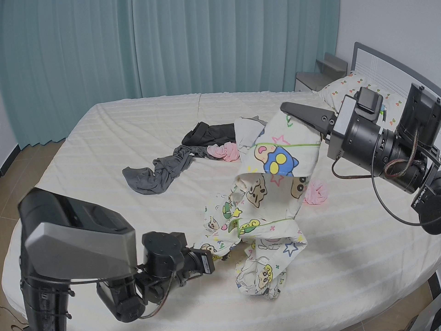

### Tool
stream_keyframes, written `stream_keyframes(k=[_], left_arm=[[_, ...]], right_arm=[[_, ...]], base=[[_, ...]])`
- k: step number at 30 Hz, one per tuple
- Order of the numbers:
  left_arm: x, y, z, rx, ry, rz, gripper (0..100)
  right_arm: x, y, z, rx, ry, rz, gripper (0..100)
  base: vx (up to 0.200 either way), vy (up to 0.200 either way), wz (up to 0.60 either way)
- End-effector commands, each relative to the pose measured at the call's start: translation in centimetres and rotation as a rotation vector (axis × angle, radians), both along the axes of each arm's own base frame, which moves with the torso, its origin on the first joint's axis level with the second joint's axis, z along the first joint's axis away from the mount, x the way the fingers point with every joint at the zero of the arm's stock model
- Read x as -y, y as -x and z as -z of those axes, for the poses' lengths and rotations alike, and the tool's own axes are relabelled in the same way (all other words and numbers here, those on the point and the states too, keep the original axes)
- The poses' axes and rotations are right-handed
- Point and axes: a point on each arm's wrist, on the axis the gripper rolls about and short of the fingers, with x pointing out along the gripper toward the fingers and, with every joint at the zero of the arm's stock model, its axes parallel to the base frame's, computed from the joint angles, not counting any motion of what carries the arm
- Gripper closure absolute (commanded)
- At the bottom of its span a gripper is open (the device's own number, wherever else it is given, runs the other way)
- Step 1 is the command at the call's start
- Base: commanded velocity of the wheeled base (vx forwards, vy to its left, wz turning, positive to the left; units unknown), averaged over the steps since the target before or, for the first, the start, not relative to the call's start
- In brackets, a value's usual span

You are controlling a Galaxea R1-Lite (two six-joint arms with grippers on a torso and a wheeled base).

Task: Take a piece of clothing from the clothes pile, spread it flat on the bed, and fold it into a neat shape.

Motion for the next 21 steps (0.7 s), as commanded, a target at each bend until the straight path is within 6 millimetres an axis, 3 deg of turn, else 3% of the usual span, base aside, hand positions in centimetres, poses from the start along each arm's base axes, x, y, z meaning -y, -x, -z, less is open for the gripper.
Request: stream_keyframes(k=[1, 2, 3, 6, 10, 16, 20, 21], left_arm=[[-4.7, -1.2, -8.5, 0.218, 0.161, -0.150, 100], [-4.7, -1.2, -8.5, 0.218, 0.161, -0.150, 100], [-6.1, -2.4, -10.4, 0.291, 0.156, -0.237, 100], [-7.9, -4.2, -13.8, 0.397, 0.124, -0.396, 100], [-8.6, -4.5, -16.4, 0.426, 0.133, -0.429, 100], [-8.8, -3.9, -19.8, 0.523, 0.194, -0.503, 100], [-9.2, -2.6, -21.4, 0.564, 0.221, -0.519, 100], [-9.5, -1.6, -22.4, 0.589, 0.246, -0.515, 100]], right_arm=[[4.7, -0.7, 3.2, -0.103, 0.050, 0.163, 100], [4.7, -0.7, 3.2, -0.103, 0.050, 0.163, 100], [5.9, -1.1, 3.7, -0.125, 0.056, 0.206, 100], [7.3, -2.0, 4.4, -0.154, 0.063, 0.267, 100], [7.8, -2.5, 4.7, -0.163, 0.063, 0.293, 100], [8.4, -2.7, 1.5, -0.061, 0.006, 0.331, 100], [8.5, -1.2, -1.5, 0.043, -0.044, 0.362, 100], [8.4, -0.2, -3.0, 0.093, -0.070, 0.355, 100]], base=[[0.000, 0.000, 0.00], [0.000, 0.000, 0.00], [0.000, 0.000, 0.00], [0.000, 0.000, 0.00], [0.000, 0.000, 0.00], [0.000, 0.000, 0.00], [0.000, 0.000, 0.00], [0.000, 0.000, 0.00]])
